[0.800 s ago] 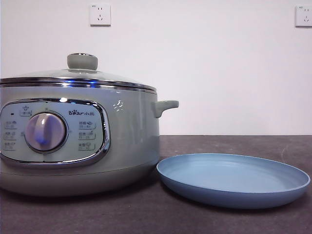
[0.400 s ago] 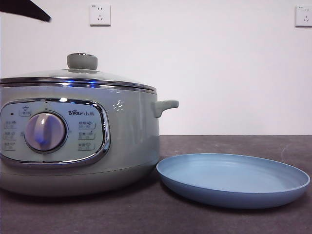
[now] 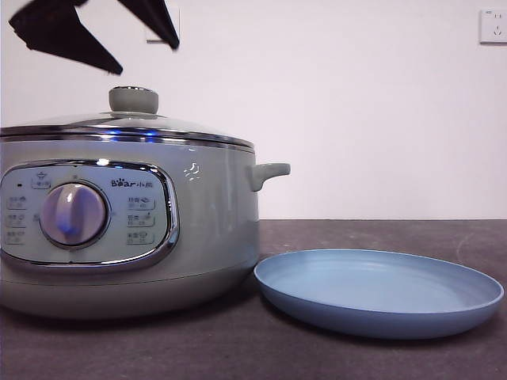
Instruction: Take the potato out from the steamer,put the potato on the plate,close the lid
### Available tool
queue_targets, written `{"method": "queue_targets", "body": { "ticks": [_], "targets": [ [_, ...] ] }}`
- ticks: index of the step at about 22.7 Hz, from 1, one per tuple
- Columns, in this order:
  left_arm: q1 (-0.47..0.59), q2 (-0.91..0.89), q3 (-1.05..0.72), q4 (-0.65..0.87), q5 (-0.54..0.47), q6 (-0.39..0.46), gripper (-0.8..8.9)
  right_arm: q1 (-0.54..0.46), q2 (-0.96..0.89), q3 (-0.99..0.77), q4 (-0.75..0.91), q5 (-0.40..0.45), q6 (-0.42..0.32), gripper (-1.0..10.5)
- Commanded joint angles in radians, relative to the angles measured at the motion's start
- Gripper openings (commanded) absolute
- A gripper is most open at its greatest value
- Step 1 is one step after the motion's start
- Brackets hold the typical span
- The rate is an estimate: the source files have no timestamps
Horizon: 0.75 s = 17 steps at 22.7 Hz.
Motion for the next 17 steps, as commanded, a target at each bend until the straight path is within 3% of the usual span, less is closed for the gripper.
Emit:
{"method": "queue_targets", "body": {
  "ticks": [1,9,10,13,17],
  "targets": [
    [-0.018,0.037,-0.002,0.001,-0.044,0.045,4.48,0.003,0.000,0.004,0.008,0.001,0.006,4.4],
    [-0.025,0.117,-0.002,-0.081,-0.111,0.047,4.31,0.003,0.000,0.004,0.008,0.001,0.006,4.4],
    [-0.025,0.117,-0.002,-0.082,-0.110,0.047,3.72,0.003,0.000,0.004,0.008,0.002,0.006,4.4],
    [-0.025,0.117,-0.002,-0.081,-0.109,0.054,-0.15,0.003,0.000,0.004,0.008,0.002,0.006,4.4],
    [-0.025,0.113,0.004,-0.051,-0.109,0.074,-0.08,0.003,0.000,0.004,0.008,0.002,0.006,4.4]
  ]
}}
